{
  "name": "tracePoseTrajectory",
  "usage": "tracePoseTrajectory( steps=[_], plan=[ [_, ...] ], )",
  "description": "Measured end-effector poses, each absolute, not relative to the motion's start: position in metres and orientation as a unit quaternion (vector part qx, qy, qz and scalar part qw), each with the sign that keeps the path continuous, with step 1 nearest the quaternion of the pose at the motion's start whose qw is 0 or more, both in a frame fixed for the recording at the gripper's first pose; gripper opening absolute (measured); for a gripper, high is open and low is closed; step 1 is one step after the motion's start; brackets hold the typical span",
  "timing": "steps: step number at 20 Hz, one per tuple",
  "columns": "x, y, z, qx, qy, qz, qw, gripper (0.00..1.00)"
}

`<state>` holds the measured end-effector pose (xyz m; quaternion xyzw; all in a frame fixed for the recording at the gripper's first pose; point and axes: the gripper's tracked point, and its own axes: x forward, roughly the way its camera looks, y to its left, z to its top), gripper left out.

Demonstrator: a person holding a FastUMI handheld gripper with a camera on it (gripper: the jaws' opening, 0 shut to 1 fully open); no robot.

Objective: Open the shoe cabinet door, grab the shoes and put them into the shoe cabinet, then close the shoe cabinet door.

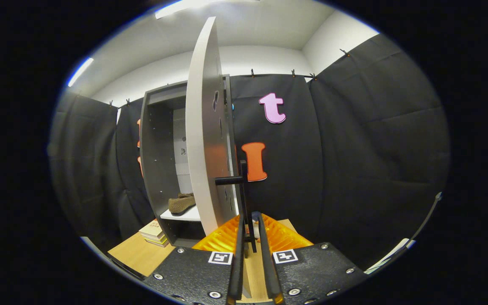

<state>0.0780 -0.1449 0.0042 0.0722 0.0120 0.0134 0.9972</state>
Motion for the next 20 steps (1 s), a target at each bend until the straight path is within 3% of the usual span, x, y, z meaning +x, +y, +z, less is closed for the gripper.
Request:
tracePoseTrajectory(
  steps=[10,20],
  plan=[
    [0.030,-0.135,0.016,0.072,0.002,0.011,0.997,0.21],
    [-0.002,-0.037,0.003,0.086,0.004,0.079,0.993,0.21]
  ],
)
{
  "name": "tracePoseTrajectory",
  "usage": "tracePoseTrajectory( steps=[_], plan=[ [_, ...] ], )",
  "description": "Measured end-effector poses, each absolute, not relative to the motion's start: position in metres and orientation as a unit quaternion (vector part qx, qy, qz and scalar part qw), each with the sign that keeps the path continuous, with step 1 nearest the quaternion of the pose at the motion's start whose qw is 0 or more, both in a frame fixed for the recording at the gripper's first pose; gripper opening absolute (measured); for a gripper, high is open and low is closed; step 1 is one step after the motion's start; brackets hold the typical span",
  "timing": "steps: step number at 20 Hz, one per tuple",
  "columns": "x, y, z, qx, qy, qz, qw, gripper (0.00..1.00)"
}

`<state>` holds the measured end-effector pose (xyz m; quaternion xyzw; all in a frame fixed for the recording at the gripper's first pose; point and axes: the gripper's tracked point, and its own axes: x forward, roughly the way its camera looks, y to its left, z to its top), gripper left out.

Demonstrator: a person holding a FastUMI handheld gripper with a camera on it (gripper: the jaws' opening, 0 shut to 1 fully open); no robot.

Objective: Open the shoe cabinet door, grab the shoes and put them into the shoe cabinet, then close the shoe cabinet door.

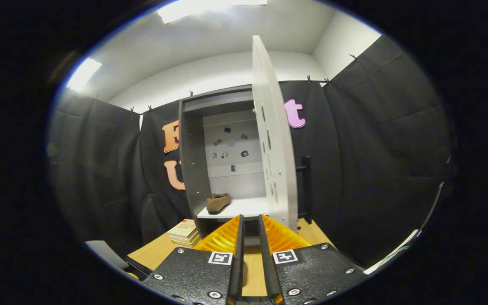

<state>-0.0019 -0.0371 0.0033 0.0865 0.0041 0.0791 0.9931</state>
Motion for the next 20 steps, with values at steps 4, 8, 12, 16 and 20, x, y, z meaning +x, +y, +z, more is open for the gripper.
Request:
tracePoseTrajectory(
  steps=[4,8,12,16,20],
  plan=[
    [0.000,0.016,-0.045,0.104,0.047,0.115,0.987,0.21],
    [0.009,0.063,-0.107,0.123,0.108,0.137,0.977,0.23],
    [0.031,0.106,-0.178,0.119,0.173,0.143,0.967,0.24],
    [0.057,0.139,-0.245,0.116,0.219,0.146,0.958,0.24],
    [0.091,0.158,-0.311,0.124,0.266,0.131,0.947,0.24]
  ],
)
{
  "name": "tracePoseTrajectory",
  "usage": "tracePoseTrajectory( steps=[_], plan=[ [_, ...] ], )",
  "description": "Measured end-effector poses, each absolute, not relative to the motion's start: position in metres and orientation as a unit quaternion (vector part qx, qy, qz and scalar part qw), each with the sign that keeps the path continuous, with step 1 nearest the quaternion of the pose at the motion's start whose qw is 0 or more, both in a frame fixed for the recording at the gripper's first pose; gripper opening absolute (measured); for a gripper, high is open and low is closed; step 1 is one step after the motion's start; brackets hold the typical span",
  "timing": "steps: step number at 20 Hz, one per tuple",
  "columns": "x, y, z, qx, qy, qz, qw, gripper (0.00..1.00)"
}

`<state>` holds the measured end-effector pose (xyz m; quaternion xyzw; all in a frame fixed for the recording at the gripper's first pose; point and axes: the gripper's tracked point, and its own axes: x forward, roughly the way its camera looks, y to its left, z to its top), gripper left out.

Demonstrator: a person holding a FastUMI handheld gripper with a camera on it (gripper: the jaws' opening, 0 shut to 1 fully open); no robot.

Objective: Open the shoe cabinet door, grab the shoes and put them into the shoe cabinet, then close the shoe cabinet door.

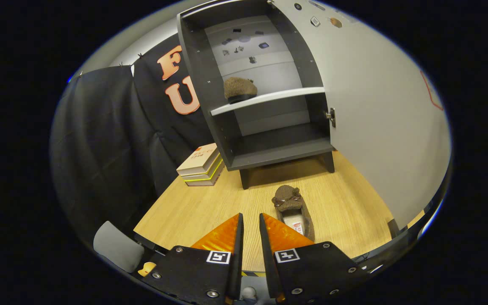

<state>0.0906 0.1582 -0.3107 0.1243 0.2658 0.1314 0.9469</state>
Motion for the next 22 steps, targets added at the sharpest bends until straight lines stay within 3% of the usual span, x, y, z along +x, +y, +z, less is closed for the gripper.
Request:
tracePoseTrajectory(
  steps=[10,17,22],
  plan=[
    [0.158,0.152,-0.434,0.094,0.354,0.082,0.927,0.24],
    [0.188,0.162,-0.472,0.083,0.390,0.079,0.914,0.24],
    [0.202,0.163,-0.486,0.091,0.393,0.068,0.912,0.14]
  ],
)
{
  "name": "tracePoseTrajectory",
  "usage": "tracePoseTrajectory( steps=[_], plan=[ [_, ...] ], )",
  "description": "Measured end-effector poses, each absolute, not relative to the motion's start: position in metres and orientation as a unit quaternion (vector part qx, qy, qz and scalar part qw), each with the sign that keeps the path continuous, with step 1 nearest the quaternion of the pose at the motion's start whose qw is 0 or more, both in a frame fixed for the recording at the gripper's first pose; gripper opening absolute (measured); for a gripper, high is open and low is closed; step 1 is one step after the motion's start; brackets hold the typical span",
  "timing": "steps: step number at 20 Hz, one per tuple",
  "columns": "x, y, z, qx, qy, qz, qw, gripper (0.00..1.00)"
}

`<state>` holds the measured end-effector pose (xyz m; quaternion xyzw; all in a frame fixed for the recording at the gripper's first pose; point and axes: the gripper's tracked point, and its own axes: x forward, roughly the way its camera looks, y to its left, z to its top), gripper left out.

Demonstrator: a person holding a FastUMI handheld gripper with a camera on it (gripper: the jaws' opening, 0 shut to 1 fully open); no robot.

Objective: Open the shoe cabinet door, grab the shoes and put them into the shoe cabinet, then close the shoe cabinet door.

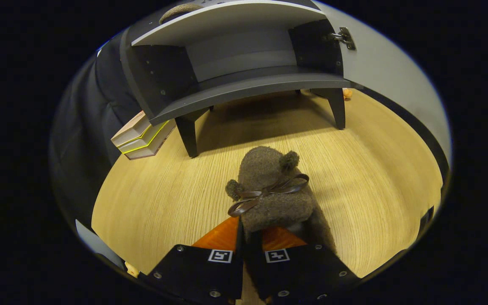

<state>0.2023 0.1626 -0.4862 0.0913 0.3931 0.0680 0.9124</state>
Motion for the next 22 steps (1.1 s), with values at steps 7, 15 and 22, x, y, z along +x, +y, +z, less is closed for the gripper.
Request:
tracePoseTrajectory(
  steps=[7,15,22],
  plan=[
    [0.203,0.160,-0.479,0.070,0.379,0.068,0.920,0.08],
    [0.176,0.153,-0.398,0.061,0.347,0.086,0.932,0.07],
    [0.176,0.146,-0.305,0.039,0.299,0.096,0.949,0.07]
  ],
)
